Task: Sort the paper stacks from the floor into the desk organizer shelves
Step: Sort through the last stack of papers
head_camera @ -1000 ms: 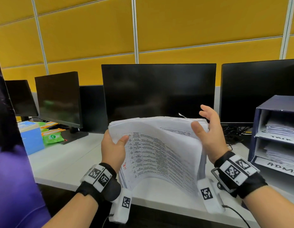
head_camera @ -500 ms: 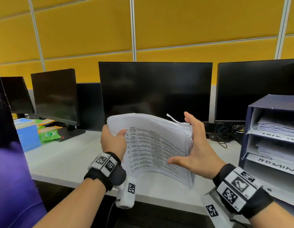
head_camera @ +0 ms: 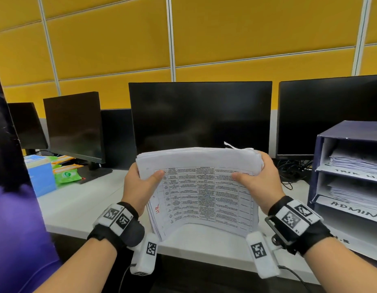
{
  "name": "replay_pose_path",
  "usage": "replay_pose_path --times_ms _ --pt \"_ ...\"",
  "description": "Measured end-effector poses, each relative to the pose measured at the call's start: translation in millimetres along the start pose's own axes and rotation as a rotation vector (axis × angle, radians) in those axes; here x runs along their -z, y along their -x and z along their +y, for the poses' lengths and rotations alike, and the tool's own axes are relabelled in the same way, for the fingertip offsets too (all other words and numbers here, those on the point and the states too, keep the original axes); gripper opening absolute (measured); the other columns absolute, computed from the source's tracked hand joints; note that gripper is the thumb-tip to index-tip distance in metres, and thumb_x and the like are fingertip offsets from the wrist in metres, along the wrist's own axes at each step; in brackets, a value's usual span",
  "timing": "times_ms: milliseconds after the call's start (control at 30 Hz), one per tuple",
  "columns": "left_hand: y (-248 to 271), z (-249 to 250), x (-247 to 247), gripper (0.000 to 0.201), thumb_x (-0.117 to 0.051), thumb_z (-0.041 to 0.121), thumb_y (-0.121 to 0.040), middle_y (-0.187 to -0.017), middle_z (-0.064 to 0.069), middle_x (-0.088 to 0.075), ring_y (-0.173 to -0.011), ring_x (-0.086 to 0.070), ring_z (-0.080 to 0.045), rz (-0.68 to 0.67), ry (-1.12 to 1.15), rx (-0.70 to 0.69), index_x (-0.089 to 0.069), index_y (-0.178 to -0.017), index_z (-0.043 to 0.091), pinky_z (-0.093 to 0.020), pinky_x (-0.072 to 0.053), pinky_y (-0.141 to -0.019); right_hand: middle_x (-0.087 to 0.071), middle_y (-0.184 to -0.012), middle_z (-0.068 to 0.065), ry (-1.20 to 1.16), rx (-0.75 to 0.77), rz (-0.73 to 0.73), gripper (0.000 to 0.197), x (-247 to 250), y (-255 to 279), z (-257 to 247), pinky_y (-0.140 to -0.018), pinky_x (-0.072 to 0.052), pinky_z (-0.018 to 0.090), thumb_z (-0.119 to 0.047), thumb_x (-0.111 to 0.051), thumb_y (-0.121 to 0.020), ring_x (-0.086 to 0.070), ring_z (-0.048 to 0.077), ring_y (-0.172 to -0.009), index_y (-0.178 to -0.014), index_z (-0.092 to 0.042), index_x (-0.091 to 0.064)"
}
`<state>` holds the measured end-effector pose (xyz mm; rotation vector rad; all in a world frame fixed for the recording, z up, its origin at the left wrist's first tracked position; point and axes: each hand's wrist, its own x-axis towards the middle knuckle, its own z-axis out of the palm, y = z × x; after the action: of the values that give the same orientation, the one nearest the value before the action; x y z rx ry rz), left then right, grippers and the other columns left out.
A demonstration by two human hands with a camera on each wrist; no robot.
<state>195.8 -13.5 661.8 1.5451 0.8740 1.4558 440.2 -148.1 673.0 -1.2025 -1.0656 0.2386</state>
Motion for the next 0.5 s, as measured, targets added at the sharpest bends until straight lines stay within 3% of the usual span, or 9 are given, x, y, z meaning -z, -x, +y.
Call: replay_pose_path --times_ms 67,167,267,333,400,500 --pt "-0.2 0.7 2.1 0.041 -0.071 0.018 -0.085 -0.110 0.001 -0.063 -0.099 -0.063 -0.018 -0.008 0.023 0.007 -0.050 -0.119 0.024 -0.029 -0.053 -0.069 -0.060 -0.110 0.001 -0.099 -0.090 -0.027 0.060 4.6 0.5 6.6 -0.070 -0.055 0.029 -0.004 -0.079 -0.070 -0.062 0.017 -0.098 -0.119 -0.022 -0.048" --pt "1.0 3.0 0.5 0.038 -0.069 0.016 -0.086 -0.111 -0.001 -0.065 -0.101 -0.064 -0.022 0.006 0.057 0.015 -0.053 -0.120 0.023 -0.033 -0.056 -0.071 -0.068 -0.103 0.006 -0.125 -0.157 -0.091 0.044 4.6 4.2 5.2 -0.080 -0.057 0.042 -0.002 -0.077 -0.073 -0.067 0.024 -0.097 -0.109 -0.019 -0.058" --pt "-0.7 11.6 -7.5 0.039 -0.068 0.012 -0.087 -0.113 -0.003 -0.065 -0.103 -0.064 -0.021 0.085 0.096 -0.036 -0.054 -0.122 0.021 -0.039 -0.058 -0.079 -0.064 -0.099 -0.003 -0.033 0.003 0.008 0.041 -2.7 2.0 -9.0 -0.073 -0.056 0.026 0.002 -0.072 -0.077 -0.063 0.009 -0.091 -0.109 -0.018 -0.056" --pt "-4.1 18.4 -10.9 0.040 -0.070 0.012 -0.085 -0.113 -0.001 -0.065 -0.101 -0.064 -0.017 0.115 0.143 -0.073 -0.054 -0.121 0.022 -0.037 -0.058 -0.079 -0.059 -0.100 -0.007 -0.031 0.073 0.055 0.046 -2.4 -5.5 -15.6 -0.064 -0.051 0.016 0.001 -0.072 -0.078 -0.060 0.005 -0.091 -0.113 -0.021 -0.051" --pt "-5.9 18.9 -10.3 0.043 -0.074 0.016 -0.082 -0.111 0.000 -0.065 -0.098 -0.065 -0.016 0.093 0.126 -0.074 -0.054 -0.120 0.022 -0.035 -0.058 -0.076 -0.055 -0.107 -0.006 -0.006 0.061 0.040 0.059 1.4 -10.2 -11.6 -0.066 -0.050 0.017 -0.001 -0.074 -0.076 -0.058 0.006 -0.095 -0.121 -0.023 -0.044" --pt "-1.7 9.9 -7.9 0.051 -0.075 0.022 -0.081 -0.112 0.000 -0.062 -0.100 -0.063 -0.018 0.024 0.019 -0.027 -0.047 -0.123 0.019 -0.032 -0.056 -0.075 -0.048 -0.117 -0.001 0.048 -0.062 -0.002 0.078 8.9 -7.1 3.0 -0.077 -0.055 0.033 -0.005 -0.076 -0.072 -0.055 0.016 -0.103 -0.134 -0.027 -0.034"
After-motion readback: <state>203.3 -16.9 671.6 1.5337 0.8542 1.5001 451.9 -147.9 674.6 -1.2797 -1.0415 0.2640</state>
